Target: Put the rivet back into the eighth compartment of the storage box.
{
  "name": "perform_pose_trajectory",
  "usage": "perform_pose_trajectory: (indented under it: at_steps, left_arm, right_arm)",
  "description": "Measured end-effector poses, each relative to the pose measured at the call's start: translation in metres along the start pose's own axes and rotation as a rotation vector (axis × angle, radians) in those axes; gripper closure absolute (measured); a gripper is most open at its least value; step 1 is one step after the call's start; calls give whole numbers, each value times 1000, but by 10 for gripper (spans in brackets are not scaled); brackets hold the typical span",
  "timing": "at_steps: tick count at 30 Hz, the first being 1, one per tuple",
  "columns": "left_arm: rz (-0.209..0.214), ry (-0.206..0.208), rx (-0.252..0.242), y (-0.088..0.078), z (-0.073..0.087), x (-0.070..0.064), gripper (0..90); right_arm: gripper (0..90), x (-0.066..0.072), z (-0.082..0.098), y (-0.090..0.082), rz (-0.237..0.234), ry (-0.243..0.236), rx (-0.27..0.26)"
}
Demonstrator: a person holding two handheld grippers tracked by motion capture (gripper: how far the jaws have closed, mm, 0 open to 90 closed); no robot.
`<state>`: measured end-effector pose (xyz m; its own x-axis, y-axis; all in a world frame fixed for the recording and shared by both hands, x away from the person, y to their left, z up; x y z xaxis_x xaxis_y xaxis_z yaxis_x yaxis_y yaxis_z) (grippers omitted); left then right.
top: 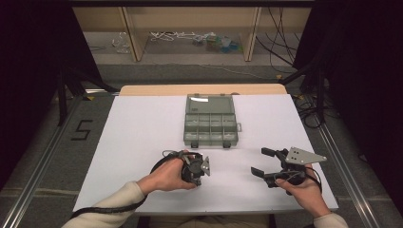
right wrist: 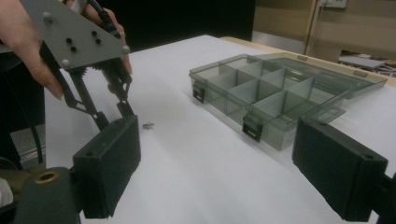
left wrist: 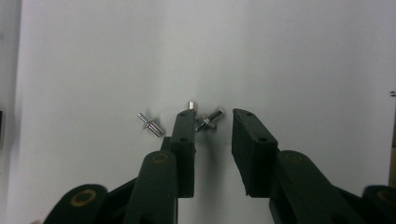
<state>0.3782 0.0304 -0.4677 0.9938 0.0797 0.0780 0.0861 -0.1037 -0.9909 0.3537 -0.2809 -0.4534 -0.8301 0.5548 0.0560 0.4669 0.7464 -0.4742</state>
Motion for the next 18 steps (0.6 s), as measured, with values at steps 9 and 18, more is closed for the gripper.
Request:
perform_pose_trajectory:
  at_steps: [9,18]
  left_arm:
    - [11,13,12,2,-5,1,742]
    - [44,6,33,3,-7,7,801]
  right_arm:
    - [165,0,0,0,-3,-1,6]
    - [165,1,0,2,5,7,-24]
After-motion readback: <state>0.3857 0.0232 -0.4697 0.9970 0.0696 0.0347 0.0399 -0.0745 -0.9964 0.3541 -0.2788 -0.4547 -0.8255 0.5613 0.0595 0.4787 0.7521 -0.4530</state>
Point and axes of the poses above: each handheld gripper's, and its own axes: y roughly forward along the jaws, z roughly out of its underside, x roughly to its left, the point moved 1 cm from there along y, roughly forward along the jaws, and after that the axes turned 12 degrees about x, right-handed, at the moved point
